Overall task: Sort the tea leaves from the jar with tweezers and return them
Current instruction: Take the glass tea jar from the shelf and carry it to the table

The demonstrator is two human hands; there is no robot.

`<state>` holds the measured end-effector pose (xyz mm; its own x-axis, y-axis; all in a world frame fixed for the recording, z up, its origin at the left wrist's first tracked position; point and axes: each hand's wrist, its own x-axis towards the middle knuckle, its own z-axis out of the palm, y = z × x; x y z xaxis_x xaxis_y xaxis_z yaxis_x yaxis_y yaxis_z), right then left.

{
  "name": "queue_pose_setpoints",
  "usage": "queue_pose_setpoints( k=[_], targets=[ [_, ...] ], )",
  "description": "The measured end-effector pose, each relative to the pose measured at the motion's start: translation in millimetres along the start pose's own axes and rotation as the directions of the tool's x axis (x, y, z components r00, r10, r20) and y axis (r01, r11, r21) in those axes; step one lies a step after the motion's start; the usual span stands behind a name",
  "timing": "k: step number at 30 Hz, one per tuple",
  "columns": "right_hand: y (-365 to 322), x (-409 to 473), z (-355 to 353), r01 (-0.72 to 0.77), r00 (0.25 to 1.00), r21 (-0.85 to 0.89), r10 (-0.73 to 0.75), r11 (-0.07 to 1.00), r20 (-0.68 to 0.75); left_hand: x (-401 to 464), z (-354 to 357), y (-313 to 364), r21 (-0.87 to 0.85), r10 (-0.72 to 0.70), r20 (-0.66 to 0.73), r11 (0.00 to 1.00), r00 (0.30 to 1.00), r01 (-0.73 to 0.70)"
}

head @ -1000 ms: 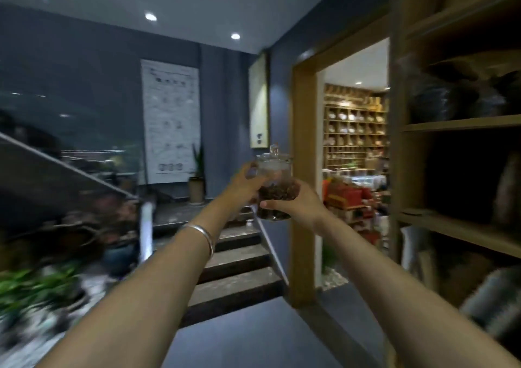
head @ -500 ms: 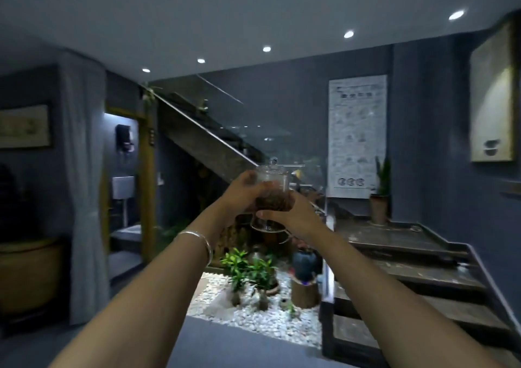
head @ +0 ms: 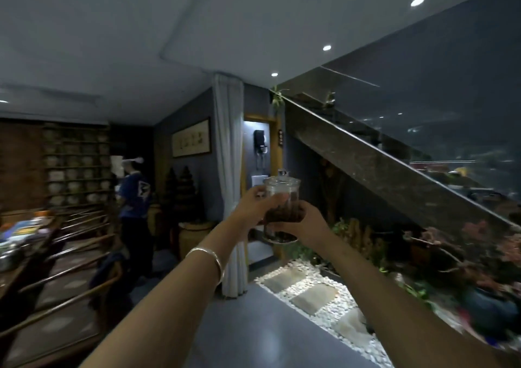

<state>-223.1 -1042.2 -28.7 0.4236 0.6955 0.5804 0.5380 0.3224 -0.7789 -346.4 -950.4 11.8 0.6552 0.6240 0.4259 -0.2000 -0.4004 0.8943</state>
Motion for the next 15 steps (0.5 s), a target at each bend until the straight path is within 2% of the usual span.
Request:
queue_pose_setpoints(
  k=[3, 8, 15],
  targets=[
    [29, 44, 20, 0.041, 0.990, 0.052, -0.048, 0.998, 0.135, 30, -17, -22, 0.061, -0.020, -0.120, 0.998, 0.993, 0.028],
    [68, 122, 49, 0.029, 0.952, 0.146, -0.072, 0.989, 0.298, 78, -45, -47, 0.115, -0.050, -0.290, 0.990, 0.956, 0.087],
    [110, 200, 106, -0.007, 0.897, 0.241, -0.100, 0.971, 0.430, 128, -93, -79, 0.130, -0.097, -0.443, 0.977, 0.891, 0.171]
  ],
)
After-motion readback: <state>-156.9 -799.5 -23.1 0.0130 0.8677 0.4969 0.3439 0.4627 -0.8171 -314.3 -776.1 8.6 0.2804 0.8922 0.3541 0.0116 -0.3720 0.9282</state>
